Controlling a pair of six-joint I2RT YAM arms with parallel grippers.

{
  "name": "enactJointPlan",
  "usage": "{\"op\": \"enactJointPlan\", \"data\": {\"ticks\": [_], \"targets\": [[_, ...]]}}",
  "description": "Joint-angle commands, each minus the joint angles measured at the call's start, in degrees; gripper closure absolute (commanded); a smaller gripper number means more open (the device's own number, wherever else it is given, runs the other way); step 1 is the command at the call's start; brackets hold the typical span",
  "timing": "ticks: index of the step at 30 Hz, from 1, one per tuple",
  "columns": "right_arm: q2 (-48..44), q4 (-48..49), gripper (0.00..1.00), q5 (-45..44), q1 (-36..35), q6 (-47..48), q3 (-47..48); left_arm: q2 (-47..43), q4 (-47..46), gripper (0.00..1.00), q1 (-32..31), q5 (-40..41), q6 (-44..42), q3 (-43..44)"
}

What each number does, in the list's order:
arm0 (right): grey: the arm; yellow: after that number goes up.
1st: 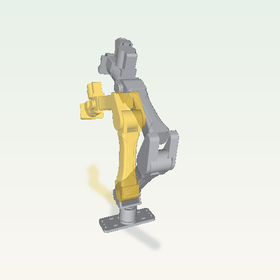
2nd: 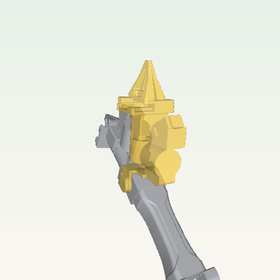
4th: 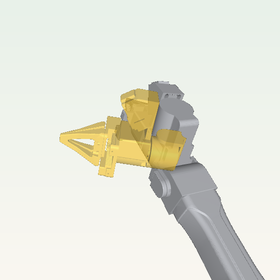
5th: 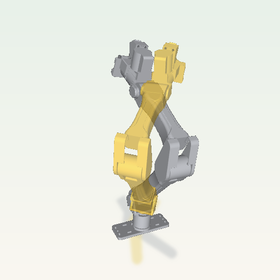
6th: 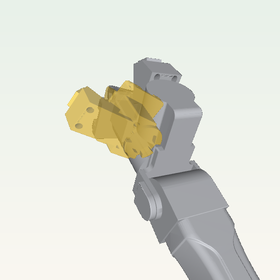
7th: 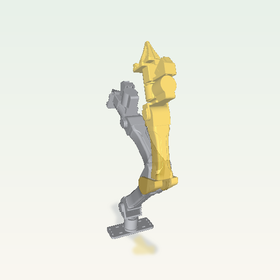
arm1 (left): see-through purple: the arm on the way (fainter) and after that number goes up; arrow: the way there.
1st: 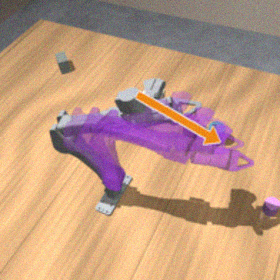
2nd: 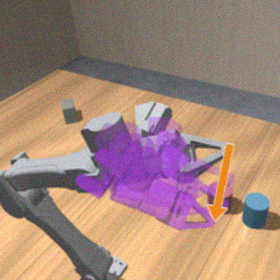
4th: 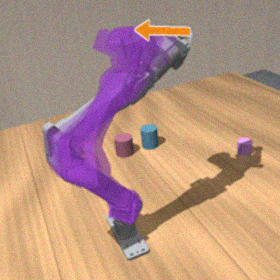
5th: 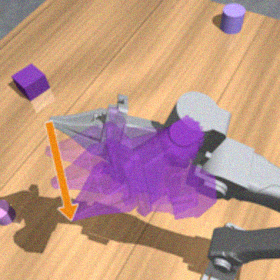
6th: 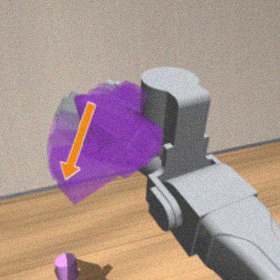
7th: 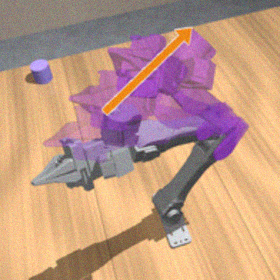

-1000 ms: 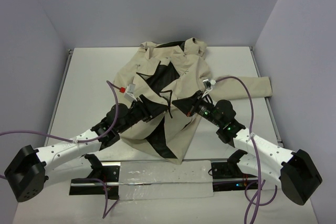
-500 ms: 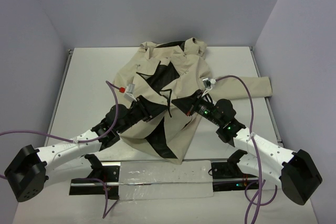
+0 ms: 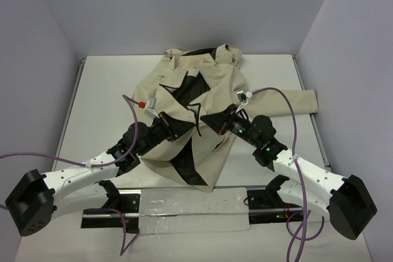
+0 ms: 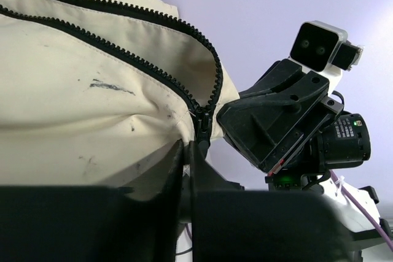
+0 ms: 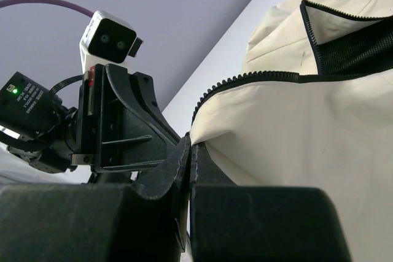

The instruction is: Zip up the jacket

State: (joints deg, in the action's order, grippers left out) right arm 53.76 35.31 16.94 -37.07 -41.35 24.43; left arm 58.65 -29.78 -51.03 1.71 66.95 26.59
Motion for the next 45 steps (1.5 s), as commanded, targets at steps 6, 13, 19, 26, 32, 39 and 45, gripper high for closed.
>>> {"op": "enactJointPlan", "data": {"ticks": [6,13,19,26,32,39,45], "targets": [[-1.7,-1.2,1.00,0.3,-0.8,1.9,0.9,-3.9,-1.3,1.00,-0.3,1.6,-0.1,0.4],[-3.3,-7.4,0.63,0.2,-0.7,2.9,1.7,-4.2,7.2,1.00,-0.3,-1.3,-1.7,2.0],[-6.9,-27.7,0.40,-1.9,-0.7,13.2,9.7,-4.6,21.8,1.00,-0.3,-7.7,-3.6,4.7],[-8.0,-51.2,0.41,-12.1,-6.9,29.0,19.5,-4.4,34.3,1.00,0.0,-12.9,-6.0,9.3],[-5.0,-59.0,0.42,-35.7,-28.0,34.6,24.0,-1.6,43.4,1.00,0.4,-14.0,-9.1,15.5],[-1.7,-60.7,0.39,-48.6,-37.9,22.3,24.7,-0.9,43.2,1.00,0.7,-13.0,-9.2,15.9],[-8.2,-51.9,0.47,-49.4,-39.0,1.1,16.4,-4.1,38.8,1.00,0.7,-10.5,-7.0,12.0]]}}
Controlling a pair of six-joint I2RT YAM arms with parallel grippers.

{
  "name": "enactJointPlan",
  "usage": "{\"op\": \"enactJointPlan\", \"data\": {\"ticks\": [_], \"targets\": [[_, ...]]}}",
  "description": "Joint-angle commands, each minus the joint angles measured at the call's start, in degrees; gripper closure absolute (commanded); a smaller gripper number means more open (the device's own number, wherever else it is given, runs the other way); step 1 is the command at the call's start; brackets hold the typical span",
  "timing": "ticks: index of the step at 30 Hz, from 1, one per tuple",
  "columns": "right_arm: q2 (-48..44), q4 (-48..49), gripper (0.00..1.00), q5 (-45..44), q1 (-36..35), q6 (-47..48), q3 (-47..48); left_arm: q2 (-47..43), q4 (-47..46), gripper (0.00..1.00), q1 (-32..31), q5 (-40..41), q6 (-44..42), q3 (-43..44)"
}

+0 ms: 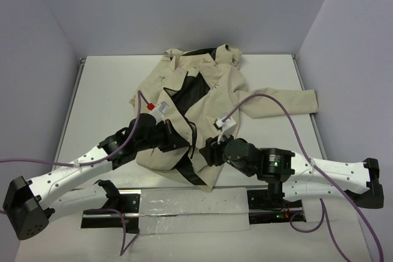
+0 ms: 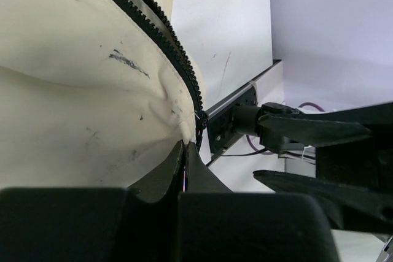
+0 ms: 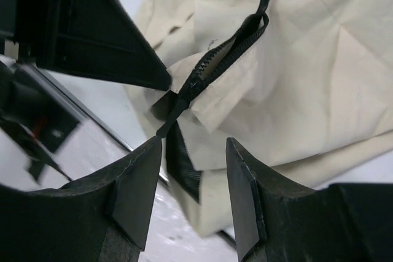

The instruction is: Zip up the jacket

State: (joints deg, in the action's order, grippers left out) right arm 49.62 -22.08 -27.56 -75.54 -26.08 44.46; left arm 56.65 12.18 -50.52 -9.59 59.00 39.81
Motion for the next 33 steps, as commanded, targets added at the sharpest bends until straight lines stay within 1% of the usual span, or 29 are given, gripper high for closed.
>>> {"op": "enactJointPlan", "data": {"ticks": [1,5,8,13,15,22,28,33], "targets": [[-4.8,7.7,0.46,-4.3,-0.6,-15.5,-5.4,-2.3,-3.6,1.00,0.2,0.7,1.5,-1.7],[-2.6,12.5,0.42,-0.1,-0.5,-19.4,-8.3,-2.3,-3.8,1.00,0.2,0.9,1.2,-1.8],[-2.6,18.9,0.42,2.7,-0.6,-21.5,-11.0,-2.2,-3.7,1.00,0.2,1.4,0.8,-1.3],[0.0,20.9,0.42,2.6,-0.6,-23.3,-11.6,-2.2,-4.3,1.00,0.2,1.6,1.1,-1.7],[1.2,23.4,0.42,3.5,-0.7,-23.2,-12.0,-2.2,-4.4,1.00,0.2,1.5,1.0,-1.8],[4.6,24.6,0.43,3.0,-0.6,-22.7,-10.7,-2.9,-4.2,1.00,0.1,1.8,0.8,-1.9],[5.7,24.4,0.48,1.2,-0.6,-22.2,-9.9,-3.4,-4.4,1.00,0.2,1.6,0.9,-2.4],[6.3,24.7,0.49,0.3,-0.6,-21.9,-9.6,-3.9,-4.7,1.00,0.2,1.5,0.9,-2.6]]}}
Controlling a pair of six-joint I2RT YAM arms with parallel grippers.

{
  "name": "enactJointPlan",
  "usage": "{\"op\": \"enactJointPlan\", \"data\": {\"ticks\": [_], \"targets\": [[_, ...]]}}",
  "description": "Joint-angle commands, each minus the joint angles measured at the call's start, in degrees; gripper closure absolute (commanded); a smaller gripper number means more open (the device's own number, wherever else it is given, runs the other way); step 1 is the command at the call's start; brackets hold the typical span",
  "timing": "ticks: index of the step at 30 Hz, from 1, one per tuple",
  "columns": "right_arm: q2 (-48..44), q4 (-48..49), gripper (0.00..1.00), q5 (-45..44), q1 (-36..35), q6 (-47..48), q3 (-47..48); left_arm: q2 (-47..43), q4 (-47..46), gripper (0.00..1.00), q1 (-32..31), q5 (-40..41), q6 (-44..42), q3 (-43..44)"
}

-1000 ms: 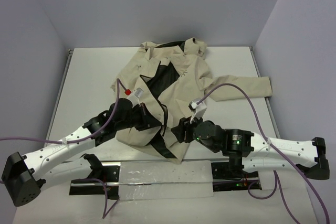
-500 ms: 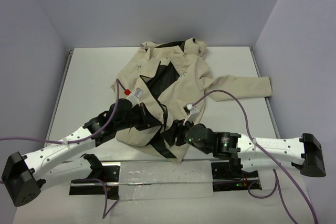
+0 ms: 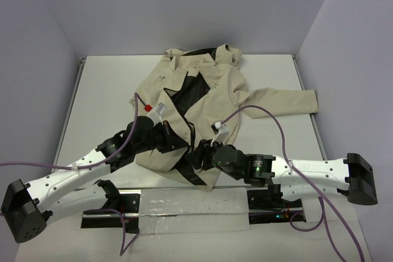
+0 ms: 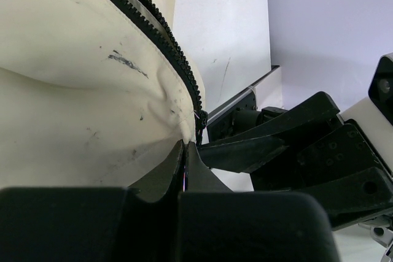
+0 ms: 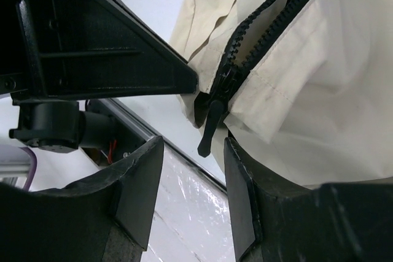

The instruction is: Zip up the jacket

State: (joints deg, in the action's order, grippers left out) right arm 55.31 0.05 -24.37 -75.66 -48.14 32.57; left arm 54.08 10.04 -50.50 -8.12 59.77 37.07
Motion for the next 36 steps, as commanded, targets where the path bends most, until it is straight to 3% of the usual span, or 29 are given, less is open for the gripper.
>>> {"op": "enactJointPlan", "data": {"ticks": [1,8,11,15,22,29,36], "targets": [[1.0,2.5,0.49,-3.0,-0.5,0.3,2.6,-1.3,-2.5,1.00,0.1,0.0,0.1,0.1],[3.1,3.2,0.56,-2.9,-0.5,0.9,3.6,-1.8,-2.7,1.00,0.1,0.2,0.2,-0.3],[3.1,3.8,0.69,-2.9,-0.5,1.0,3.5,-2.1,-2.7,1.00,0.1,0.4,0.2,-0.8],[1.3,3.7,0.99,-2.6,-0.4,1.7,3.4,-2.1,-3.0,1.00,0.1,0.3,-0.5,-1.4],[-3.0,1.6,1.00,-1.0,-0.2,3.3,4.7,-3.9,-3.8,1.00,0.1,1.2,-2.0,-4.4],[0.0,0.2,1.00,5.4,2.1,5.2,8.6,-6.6,-4.8,1.00,0.1,2.2,-2.0,-7.3],[1.5,0.5,1.00,5.9,3.8,4.7,9.5,-8.2,-4.2,1.00,0.1,1.9,-3.1,-7.5]]}}
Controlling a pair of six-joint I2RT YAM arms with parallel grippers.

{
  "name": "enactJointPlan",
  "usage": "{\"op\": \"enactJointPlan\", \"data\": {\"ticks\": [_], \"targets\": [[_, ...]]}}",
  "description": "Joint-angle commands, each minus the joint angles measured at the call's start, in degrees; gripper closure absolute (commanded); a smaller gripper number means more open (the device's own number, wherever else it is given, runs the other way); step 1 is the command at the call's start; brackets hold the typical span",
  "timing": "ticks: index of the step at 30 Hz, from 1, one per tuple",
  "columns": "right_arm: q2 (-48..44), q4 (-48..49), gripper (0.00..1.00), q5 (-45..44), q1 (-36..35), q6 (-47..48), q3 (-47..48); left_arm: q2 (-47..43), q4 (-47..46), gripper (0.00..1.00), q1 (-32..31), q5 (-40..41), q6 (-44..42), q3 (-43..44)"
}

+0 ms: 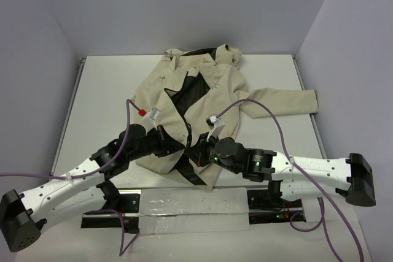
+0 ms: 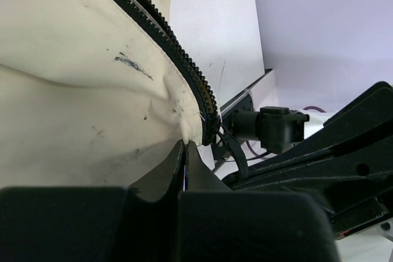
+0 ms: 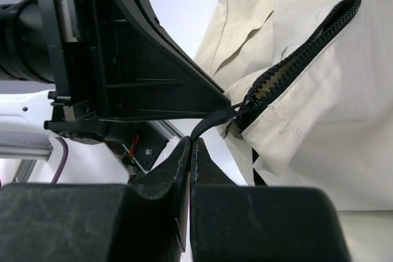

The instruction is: Zip up the jacket

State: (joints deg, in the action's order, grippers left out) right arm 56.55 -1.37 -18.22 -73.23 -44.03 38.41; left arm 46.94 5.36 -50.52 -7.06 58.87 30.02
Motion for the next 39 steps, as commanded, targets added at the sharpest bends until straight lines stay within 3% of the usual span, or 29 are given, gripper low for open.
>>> {"op": "enactJointPlan", "data": {"ticks": [1,14,39], "targets": [[0.4,1.9,1.00,-0.1,1.7,0.7,3.8,-1.2,0.5,1.00,0.2,0.6,-2.4,-0.4],[4.0,4.5,1.00,6.3,10.2,2.7,5.6,-4.8,1.4,1.00,0.1,-0.6,-2.1,-2.6],[9.8,9.1,1.00,12.9,18.1,3.9,4.5,-2.6,-4.8,1.00,-0.7,-8.7,-2.0,-3.6]]}}
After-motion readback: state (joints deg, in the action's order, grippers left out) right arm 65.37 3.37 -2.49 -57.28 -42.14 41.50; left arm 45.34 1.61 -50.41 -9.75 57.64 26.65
